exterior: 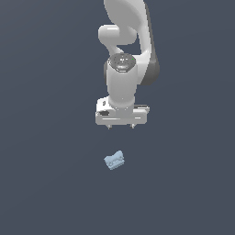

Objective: Pick up the object and move it to a goal position.

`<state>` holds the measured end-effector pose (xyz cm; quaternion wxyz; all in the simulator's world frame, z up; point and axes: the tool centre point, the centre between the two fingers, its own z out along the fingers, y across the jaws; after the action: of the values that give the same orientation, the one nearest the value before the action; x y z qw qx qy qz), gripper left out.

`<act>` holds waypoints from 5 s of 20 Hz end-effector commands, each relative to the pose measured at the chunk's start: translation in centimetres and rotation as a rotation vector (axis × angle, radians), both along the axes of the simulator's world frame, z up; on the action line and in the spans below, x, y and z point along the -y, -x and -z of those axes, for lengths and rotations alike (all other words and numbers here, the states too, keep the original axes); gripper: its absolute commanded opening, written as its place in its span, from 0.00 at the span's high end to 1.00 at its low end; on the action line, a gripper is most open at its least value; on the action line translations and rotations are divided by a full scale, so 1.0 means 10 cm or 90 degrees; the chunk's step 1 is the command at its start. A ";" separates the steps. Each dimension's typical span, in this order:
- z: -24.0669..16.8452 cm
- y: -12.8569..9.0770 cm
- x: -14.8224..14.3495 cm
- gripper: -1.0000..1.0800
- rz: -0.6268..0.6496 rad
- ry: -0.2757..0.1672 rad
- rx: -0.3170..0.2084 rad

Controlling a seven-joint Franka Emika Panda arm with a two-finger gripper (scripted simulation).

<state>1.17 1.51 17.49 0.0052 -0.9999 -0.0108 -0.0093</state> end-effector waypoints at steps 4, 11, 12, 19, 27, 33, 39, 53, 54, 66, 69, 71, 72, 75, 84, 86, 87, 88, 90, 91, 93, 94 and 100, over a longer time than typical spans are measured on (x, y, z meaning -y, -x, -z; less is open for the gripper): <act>-0.01 -0.02 -0.02 0.04 -0.002 0.000 0.003; -0.11 -0.09 -0.15 0.04 -0.022 0.000 0.024; -0.12 -0.09 -0.16 0.04 -0.024 0.000 0.025; -0.09 -0.11 -0.14 0.04 -0.007 -0.001 0.022; -0.02 -0.22 -0.09 0.04 0.068 -0.005 0.017; 0.08 -0.35 -0.03 0.04 0.165 -0.008 0.011; 0.21 -0.49 0.04 0.04 0.279 -0.011 0.003; 0.52 -0.80 0.20 0.04 0.538 -0.008 -0.010; 0.54 -0.82 0.20 0.04 0.556 -0.007 -0.010; 0.73 -0.97 0.27 0.04 0.699 -0.002 -0.014; 0.75 -0.98 0.28 0.04 0.714 -0.001 -0.014; 0.76 -0.99 0.28 0.04 0.719 -0.001 -0.014; 0.76 -0.99 0.28 0.04 0.720 -0.001 -0.014; 0.77 -0.98 0.28 0.04 0.718 -0.001 -0.015; 1.14 -0.97 0.28 0.04 0.720 -0.001 -0.014; 1.23 -0.97 0.28 0.04 0.721 -0.001 -0.014; 1.25 -0.97 0.28 0.04 0.721 -0.001 -0.014; 1.27 -0.97 0.28 0.04 0.721 -0.001 -0.014; 1.28 -0.98 0.28 0.04 0.721 -0.001 -0.014; 1.28 -0.98 0.28 0.04 0.721 -0.001 -0.014; 1.26 -0.99 0.28 0.04 0.721 -0.001 -0.014; 1.26 -0.99 0.28 1.00 0.721 -0.001 -0.014; 1.26 -0.99 0.28 1.00 0.721 -0.001 -0.014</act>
<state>11.01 -1.31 4.83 -0.0001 -0.8497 0.5273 0.0002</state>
